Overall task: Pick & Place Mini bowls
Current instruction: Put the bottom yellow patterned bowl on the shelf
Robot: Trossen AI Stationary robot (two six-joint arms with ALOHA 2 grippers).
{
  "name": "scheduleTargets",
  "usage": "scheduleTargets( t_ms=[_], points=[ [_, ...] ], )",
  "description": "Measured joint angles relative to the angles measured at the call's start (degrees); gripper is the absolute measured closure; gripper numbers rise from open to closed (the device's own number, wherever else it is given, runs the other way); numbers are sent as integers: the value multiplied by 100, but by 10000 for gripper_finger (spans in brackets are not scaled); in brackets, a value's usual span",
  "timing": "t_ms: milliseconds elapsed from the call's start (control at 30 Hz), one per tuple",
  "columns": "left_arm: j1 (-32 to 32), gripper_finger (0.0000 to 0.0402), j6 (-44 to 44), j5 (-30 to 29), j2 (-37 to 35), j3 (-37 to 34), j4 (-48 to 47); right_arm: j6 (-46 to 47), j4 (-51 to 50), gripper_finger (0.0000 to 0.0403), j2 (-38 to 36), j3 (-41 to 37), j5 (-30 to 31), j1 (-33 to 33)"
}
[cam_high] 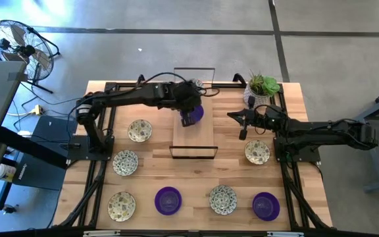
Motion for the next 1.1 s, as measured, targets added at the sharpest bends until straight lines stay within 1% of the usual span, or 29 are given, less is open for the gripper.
scheduleTargets(
  t_ms=[67,133,200,267,300,433,533,633,833,1000,1100],
  points=[
    [-6,400,-99,-3,-263,-497,292,0,-20,402,0,0,0,-2],
    [-43,401,-215,-5,-541,-1042,1018,0,-74,401,0,0,-2,0],
    [-63,401,-318,-12,-964,-1690,1380,1,-68,401,-1,0,0,-2],
    [-120,401,-420,55,-1318,-2267,2120,9,-74,402,0,0,-1,0],
    [-145,401,-490,72,-1501,-2566,2319,9,-66,402,0,0,0,-1],
    [-279,401,-734,3,-2105,-3480,2907,20,-53,401,0,0,2,0],
    [-449,401,-893,-61,-2550,-3915,3124,22,-41,402,0,0,-1,1],
    [-741,401,-932,-205,-2868,-4141,3190,28,-23,401,0,0,1,0],
    [-1357,401,-935,-750,-3346,-4224,2696,31,-18,402,7,0,2,0],
    [-1786,401,-1139,-737,-3568,-4220,2286,42,-18,402,7,0,2,-2],
    [-2081,401,-1439,-525,-3669,-4225,1789,42,-22,401,7,0,2,-2]
  ],
)
